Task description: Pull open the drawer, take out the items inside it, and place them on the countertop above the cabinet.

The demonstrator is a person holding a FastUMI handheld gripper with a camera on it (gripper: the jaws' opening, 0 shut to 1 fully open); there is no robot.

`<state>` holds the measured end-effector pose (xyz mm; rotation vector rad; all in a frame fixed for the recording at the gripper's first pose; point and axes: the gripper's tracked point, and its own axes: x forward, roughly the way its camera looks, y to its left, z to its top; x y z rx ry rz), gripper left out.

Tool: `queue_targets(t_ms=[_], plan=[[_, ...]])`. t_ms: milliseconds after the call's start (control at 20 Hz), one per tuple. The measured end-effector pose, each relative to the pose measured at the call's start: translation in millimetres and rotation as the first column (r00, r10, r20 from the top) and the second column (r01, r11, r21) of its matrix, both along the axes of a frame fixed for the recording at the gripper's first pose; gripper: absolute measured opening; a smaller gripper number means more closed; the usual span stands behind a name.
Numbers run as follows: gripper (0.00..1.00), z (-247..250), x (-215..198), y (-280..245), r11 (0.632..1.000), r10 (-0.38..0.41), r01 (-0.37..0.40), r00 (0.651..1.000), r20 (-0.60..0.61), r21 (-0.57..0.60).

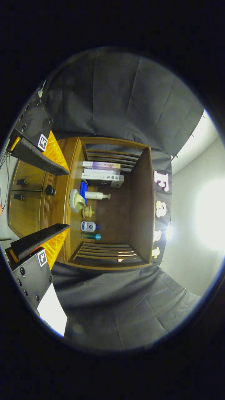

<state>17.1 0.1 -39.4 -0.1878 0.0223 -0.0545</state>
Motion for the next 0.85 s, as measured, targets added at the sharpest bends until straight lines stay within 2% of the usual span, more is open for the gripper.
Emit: queue_targets(t_ms=[350,850], plan=[[0.98,11,-35,-31,0.995,-0.091,0.091,0.996,0.002,0.041],[0.98,2,-40,-32,0.993,-0.098,0.099,0.995,-0.02,0.071]])
